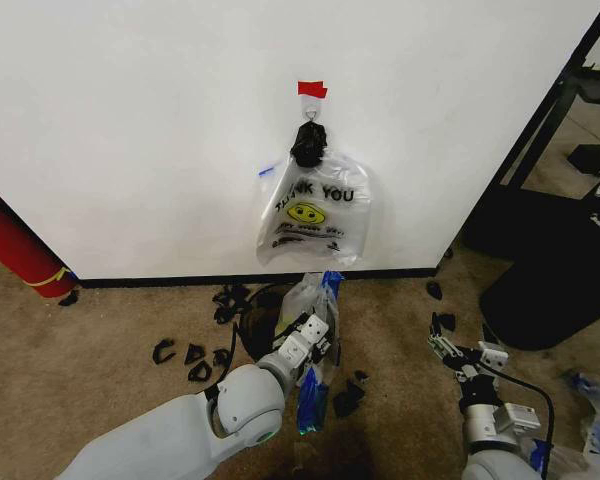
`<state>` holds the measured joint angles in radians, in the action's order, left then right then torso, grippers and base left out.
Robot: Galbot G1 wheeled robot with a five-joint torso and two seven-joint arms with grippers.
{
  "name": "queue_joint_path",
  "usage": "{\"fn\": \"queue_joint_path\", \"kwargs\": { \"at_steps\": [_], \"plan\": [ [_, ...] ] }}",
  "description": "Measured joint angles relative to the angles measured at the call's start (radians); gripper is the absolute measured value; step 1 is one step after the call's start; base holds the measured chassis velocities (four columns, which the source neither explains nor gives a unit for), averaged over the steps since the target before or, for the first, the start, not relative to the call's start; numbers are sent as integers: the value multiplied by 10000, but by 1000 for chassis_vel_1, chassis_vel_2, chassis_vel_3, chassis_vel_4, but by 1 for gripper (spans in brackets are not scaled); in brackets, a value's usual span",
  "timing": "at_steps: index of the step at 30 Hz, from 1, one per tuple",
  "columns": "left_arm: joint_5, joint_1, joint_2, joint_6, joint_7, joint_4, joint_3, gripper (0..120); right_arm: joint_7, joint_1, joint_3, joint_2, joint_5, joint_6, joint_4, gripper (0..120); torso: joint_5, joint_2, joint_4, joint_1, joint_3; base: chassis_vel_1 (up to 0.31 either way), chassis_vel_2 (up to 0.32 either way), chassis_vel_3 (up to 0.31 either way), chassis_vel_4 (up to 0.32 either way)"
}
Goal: Pick up the garbage bag from the wall and place it over the trash bin.
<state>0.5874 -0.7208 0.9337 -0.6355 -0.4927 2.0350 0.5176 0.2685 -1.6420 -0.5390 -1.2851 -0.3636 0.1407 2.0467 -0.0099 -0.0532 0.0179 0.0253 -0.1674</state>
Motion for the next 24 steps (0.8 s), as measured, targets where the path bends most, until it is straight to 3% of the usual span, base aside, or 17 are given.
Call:
{"fn": "queue_joint_path", "kwargs": {
  "at_steps": [4, 7, 16, 24],
  "plan": [
    [98, 15, 92, -115, -29, -98, 93, 4, 23, 33, -1, 10, -38, -24, 0, 100, 0, 0, 0, 0, 0, 0, 0, 0, 0],
    [156, 87, 188, -136, -232, -170, 105, 0, 34, 13, 21, -3, -55, -29, 7, 100, 0, 0, 3, 0, 0, 0, 0, 0, 0],
    [194, -236, -53, -95, -447, 27, -336, 0, 260, 86, 473, 127, -554, -489, 269, 100, -1, 0, 3, 0, 1, 0, 0, 0, 0],
    [178, -746, -337, 222, -444, 321, -967, 0, 785, 601, 1161, 1273, -2687, -2745, 1327, 100, -2, 0, 0, 0, 1, 0, 0, 0, 0]
  ]
}}
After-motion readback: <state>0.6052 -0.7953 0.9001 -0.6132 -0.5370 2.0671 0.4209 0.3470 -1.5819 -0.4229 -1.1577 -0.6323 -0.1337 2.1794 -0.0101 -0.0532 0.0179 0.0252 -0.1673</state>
